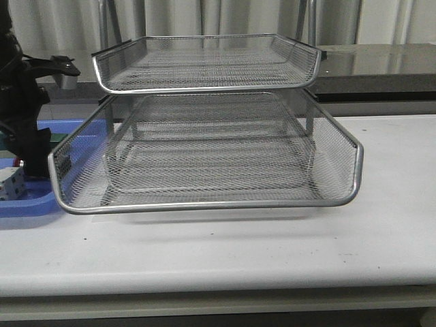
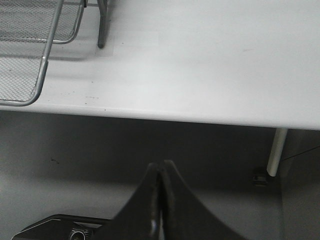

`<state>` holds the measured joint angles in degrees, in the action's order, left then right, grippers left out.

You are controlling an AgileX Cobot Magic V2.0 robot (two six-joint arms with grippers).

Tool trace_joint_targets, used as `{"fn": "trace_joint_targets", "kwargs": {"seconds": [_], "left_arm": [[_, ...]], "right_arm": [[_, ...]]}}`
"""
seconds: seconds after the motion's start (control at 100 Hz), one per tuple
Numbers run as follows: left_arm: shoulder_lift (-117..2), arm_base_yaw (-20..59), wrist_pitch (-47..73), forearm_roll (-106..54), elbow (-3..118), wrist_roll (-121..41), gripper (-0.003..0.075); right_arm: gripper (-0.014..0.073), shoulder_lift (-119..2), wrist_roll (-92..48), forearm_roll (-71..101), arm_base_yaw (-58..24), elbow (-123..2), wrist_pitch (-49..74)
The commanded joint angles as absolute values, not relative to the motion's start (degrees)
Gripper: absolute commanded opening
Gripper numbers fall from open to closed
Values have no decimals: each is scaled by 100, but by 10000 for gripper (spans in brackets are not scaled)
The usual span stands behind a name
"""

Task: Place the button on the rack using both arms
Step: 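Grasp the red push button from the blue tray with the left gripper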

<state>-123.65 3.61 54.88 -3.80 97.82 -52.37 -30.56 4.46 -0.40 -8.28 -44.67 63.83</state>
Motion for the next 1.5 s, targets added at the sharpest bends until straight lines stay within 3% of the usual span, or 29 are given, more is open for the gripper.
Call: {"fn": "trace_joint_targets", "kwargs": {"seconds": [0.0, 0.73, 0.85, 1.16, 1.49], "left_arm": [[-12122, 369, 5303, -461, 9967, -5313, 605], [-12348, 369, 5113, -550, 9967, -5786, 587], [-12348, 369, 5113, -553, 9967, -5786, 497], [-12348, 369, 5124, -566, 9967, -5786, 165], [-12203, 369, 5319, -566, 9971, -5527, 48]], "right_arm": [[-71, -3070, 457, -123, -816, -4674, 6084], [-71, -3070, 457, -123, -816, -4674, 6084], [-71, -3070, 457, -123, -816, -4674, 6084], [-71, -3070, 457, -123, -816, -4674, 6084], [-71, -3070, 457, -123, -816, -4674, 6084]]}}
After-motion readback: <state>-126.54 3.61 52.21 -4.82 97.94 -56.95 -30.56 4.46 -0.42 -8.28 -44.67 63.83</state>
